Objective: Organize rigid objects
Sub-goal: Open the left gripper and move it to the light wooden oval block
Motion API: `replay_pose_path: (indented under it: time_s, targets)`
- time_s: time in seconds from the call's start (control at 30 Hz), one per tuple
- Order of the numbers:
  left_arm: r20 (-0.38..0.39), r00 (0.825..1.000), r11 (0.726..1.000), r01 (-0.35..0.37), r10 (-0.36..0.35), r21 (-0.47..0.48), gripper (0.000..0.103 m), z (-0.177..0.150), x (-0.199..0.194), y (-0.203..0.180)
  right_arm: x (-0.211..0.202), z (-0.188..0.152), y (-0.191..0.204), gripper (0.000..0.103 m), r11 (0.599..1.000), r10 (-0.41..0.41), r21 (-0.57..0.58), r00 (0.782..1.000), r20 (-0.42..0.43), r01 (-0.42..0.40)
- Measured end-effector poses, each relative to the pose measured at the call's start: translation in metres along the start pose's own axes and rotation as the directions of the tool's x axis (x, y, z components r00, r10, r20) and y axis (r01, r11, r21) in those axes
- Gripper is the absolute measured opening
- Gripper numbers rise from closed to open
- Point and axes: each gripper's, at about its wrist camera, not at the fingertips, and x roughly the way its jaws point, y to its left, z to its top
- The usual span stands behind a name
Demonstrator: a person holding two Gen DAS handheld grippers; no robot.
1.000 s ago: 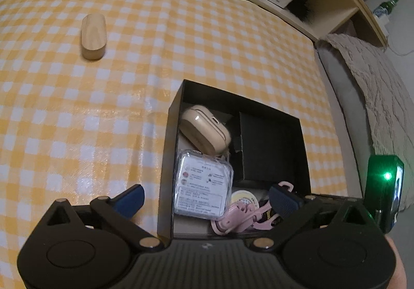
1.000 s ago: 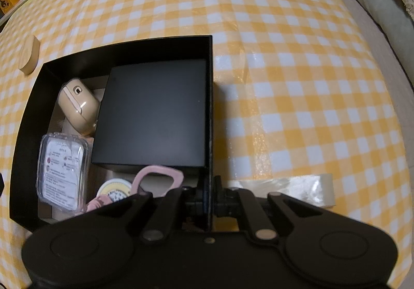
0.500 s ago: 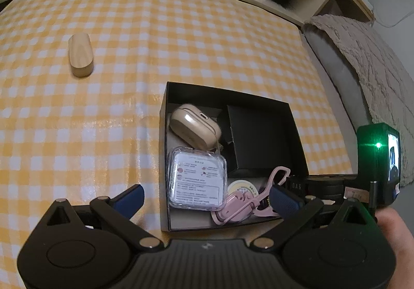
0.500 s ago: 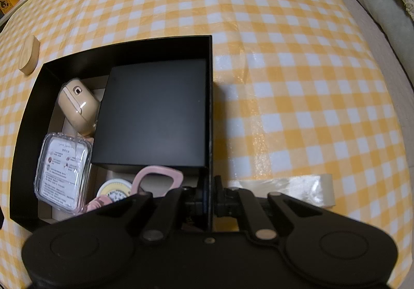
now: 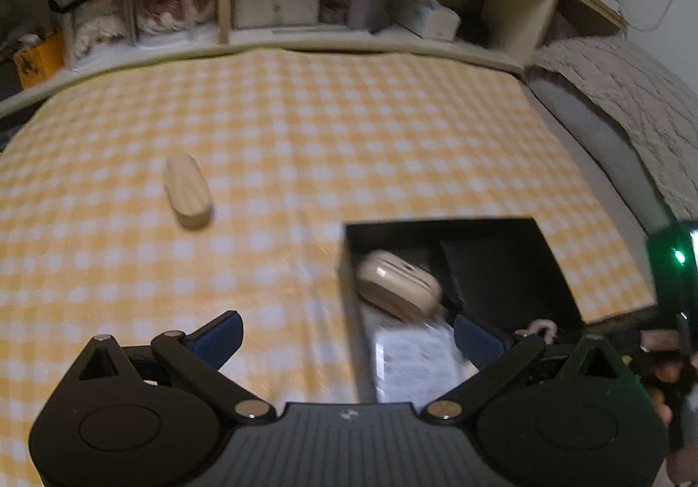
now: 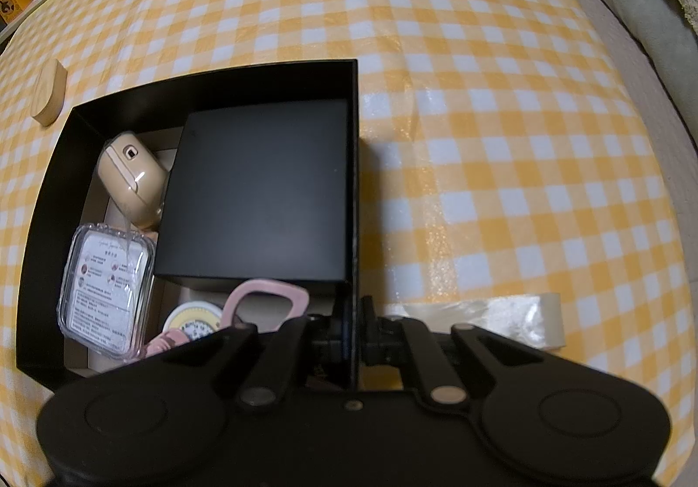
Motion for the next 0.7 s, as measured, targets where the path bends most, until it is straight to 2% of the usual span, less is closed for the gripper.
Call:
replay_pose_path:
  time_s: [0.27, 0.53, 0.7]
  targets:
    - [0.053, 0.994, 0.994, -0.095, 0.097, -0.045, 0.102, 0.014, 0.016, 0.044, -0.001, -0.001, 0.001, 0.005, 1.000, -0.002, -0.002, 1.000, 0.000, 0.002]
    - [0.064, 0.978, 0.976, -0.188, 0.196, -0.112, 0.102, 0.028, 0.061, 0.084, 0.000, -0.001, 0.001, 0.005, 1.000, -0.004, -0.004, 1.000, -0.001, 0.004]
    - [0.097, 0.957, 0.947, -0.252, 0.275, -0.201, 0.102, 0.052, 0.088, 0.101, 0.000, -0.004, 0.001, 0.006, 1.000, -0.004, -0.008, 1.000, 0.005, 0.004]
